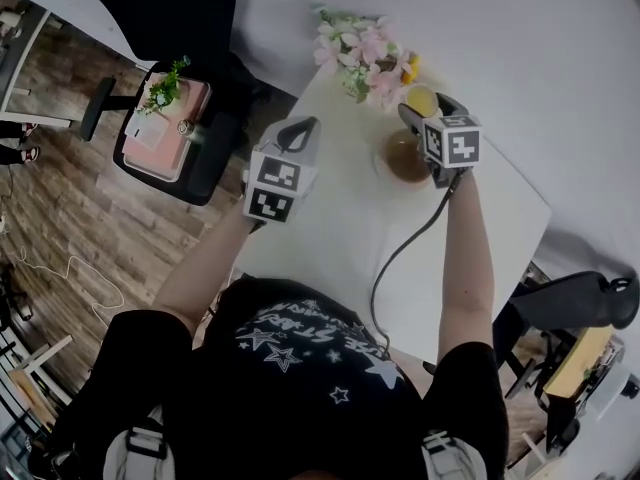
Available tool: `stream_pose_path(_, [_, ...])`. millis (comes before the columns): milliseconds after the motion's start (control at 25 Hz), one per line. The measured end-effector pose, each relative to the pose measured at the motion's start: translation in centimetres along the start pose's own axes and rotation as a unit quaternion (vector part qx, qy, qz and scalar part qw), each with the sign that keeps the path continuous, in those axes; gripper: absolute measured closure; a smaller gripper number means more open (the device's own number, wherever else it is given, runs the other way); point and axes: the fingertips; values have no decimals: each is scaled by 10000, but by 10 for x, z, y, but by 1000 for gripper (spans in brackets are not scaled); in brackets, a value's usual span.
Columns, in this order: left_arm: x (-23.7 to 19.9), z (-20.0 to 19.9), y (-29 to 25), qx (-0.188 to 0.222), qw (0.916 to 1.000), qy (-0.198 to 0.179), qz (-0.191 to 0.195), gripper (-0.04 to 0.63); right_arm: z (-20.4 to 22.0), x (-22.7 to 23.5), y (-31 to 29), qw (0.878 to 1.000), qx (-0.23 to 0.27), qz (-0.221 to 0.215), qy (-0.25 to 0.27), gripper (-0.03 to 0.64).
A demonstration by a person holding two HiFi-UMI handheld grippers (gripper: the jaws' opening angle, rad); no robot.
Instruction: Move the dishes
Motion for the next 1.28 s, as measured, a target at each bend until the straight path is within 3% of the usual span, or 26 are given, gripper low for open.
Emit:
stream_pose_path(600, [7,11,-3,-161,9999,-1,-16,586,18,-8,-19,9981,-404,-460,105,253])
stream_pose_path(1040, [12,2,1,-70,10000,-68,0,586,15,-4,4,9996,-168,-235,25,253])
stream_pose_path(1280, [16,-6,10,29,9999,-147,43,586,16,-5,31,9996,104,-95,-259,252])
Point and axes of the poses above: the fingertips, and each gripper's own axes: y backward along the fingers, x to its right, z out of its underside, and after that the axes turned 2 degrees about -y, right-handed
